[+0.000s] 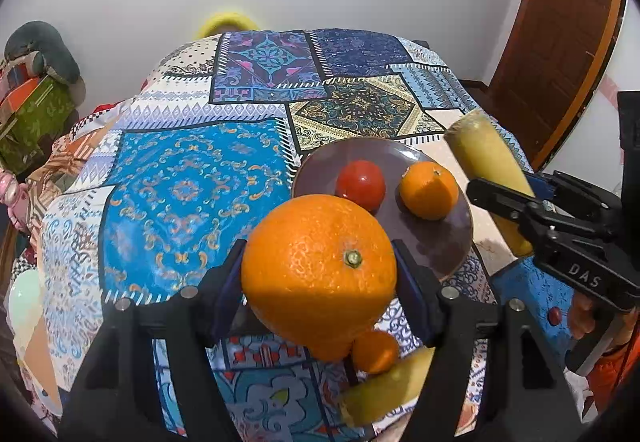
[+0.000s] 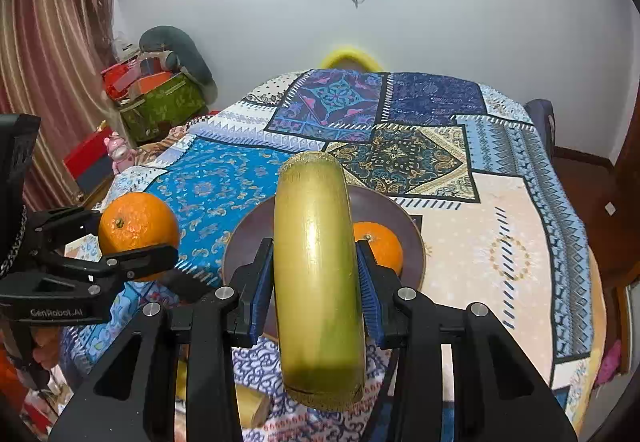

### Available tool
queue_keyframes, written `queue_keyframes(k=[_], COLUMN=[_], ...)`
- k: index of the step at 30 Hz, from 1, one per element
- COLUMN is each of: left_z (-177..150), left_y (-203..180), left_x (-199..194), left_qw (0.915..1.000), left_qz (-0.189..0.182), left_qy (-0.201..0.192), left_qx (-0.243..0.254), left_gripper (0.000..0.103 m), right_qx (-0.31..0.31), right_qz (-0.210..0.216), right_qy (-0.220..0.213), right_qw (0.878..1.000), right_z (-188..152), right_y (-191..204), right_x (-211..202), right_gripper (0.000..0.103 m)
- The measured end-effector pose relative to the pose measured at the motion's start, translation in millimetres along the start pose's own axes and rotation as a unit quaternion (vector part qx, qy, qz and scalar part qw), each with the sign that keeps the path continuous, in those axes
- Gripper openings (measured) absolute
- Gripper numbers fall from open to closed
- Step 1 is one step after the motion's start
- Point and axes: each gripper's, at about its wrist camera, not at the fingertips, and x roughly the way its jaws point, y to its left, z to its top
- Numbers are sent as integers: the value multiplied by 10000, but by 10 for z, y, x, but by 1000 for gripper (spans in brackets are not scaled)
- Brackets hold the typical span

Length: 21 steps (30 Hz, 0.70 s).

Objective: Organize fruits
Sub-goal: 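Carry the large orange and corn cob over the brown plate with both tools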

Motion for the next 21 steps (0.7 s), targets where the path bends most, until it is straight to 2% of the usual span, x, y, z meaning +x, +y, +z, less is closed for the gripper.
queue_keyframes(k=[11,21], left_z=[122,159], left_y=[0,2], left_x=[397,651], left_qw=[9998,9994], left_qz=[-37,-125], left_qy=[178,336], left_qx=[40,29], left_gripper=[68,68], right_qx=[44,5], right_qz=[39,42], right_qy=[153,239], right_qw=[9999,9997], right_z=[53,41], right_y=[-26,-72], right_x=[389,556], right_gripper=[36,36])
